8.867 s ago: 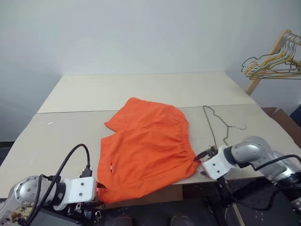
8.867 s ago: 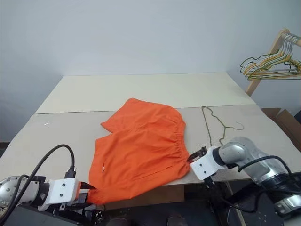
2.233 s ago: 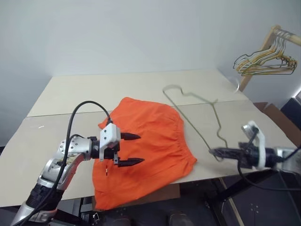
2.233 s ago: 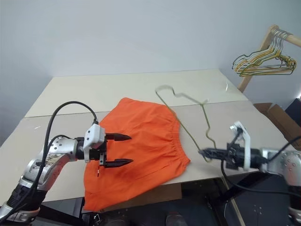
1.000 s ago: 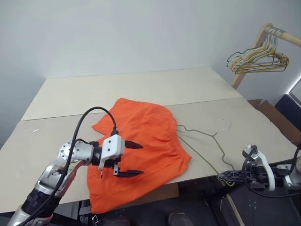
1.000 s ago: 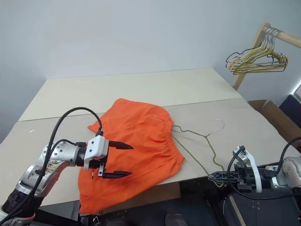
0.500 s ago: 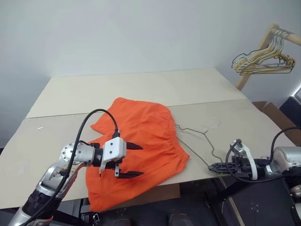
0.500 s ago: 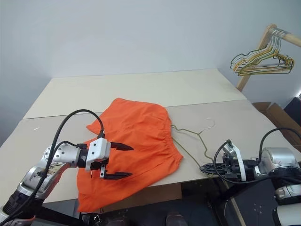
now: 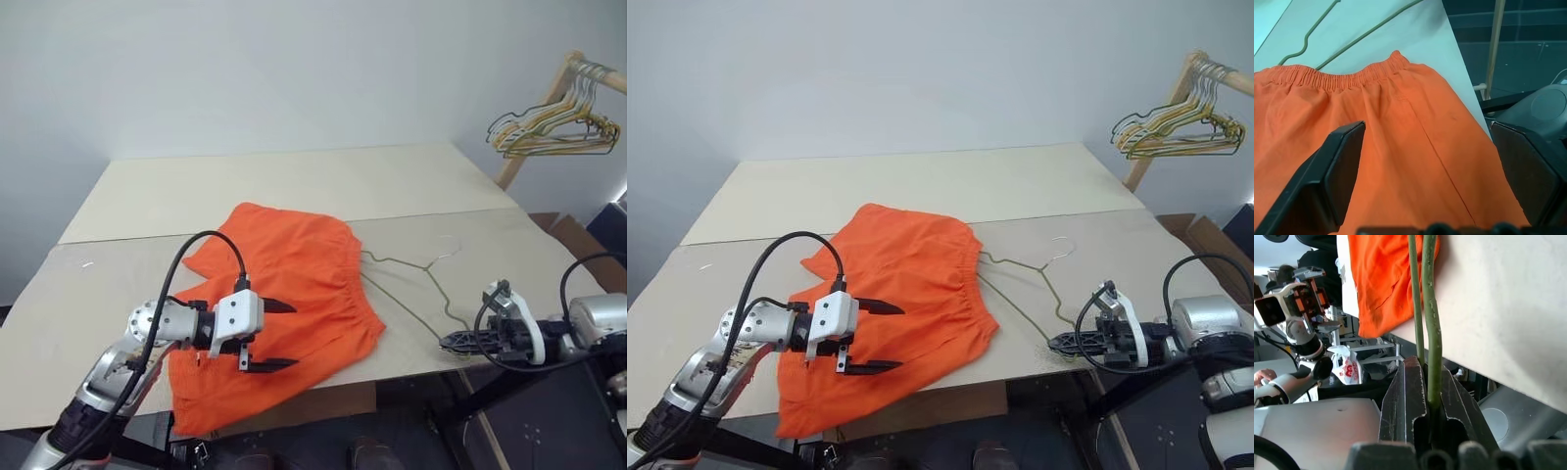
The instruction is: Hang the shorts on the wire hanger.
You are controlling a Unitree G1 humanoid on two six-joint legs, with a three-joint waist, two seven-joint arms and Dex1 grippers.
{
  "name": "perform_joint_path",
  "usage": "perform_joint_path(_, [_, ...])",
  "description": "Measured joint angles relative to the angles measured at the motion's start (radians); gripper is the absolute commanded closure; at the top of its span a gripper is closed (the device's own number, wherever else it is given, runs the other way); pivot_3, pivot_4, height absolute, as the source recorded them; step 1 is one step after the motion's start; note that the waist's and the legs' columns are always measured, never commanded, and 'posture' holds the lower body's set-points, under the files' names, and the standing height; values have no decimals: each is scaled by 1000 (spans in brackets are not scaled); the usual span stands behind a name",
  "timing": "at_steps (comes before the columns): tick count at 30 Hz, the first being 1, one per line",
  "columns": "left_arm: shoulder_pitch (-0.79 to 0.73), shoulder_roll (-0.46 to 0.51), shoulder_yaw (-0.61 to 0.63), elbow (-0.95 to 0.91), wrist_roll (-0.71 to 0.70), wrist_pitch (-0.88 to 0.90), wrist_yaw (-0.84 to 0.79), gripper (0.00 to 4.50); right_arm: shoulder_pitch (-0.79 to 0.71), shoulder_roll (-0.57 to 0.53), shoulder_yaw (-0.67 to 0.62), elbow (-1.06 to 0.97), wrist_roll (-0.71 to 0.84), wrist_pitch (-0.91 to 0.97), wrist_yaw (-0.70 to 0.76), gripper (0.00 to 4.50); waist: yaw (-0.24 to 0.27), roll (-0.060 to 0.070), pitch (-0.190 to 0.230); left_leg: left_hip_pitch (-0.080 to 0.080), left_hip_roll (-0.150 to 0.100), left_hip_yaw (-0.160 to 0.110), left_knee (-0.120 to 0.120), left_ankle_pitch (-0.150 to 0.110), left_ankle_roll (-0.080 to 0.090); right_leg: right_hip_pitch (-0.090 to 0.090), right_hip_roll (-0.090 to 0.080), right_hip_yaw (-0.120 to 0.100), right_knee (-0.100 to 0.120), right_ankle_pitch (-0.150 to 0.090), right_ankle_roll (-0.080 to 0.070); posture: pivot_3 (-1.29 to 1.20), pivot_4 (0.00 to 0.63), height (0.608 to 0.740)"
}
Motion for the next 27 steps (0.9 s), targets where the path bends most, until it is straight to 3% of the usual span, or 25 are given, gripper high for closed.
perform_joint_path(8, [1,-6,-8,2,8,-2,9,52,44,-18,75,-127,70,-40,2,4500,10,0,0,1,0,0,1,0,0,0,0,0,0,0,0,-36,0,740])
perform_joint_path(15, [1,-20,-21,9,19,-8,15,52,-115,112,76,154,-57,-46,-16,4500,8,0,0,0,1,1,1,0,0,0,1,0,1,1,-1,-31,0,740])
perform_joint_path(27, [7,-29,-26,10,35,-23,33,52,-111,87,70,196,-122,-95,8,4500,14,1,-1,0,-1,1,2,0,0,1,-1,-1,1,1,0,-42,0,740])
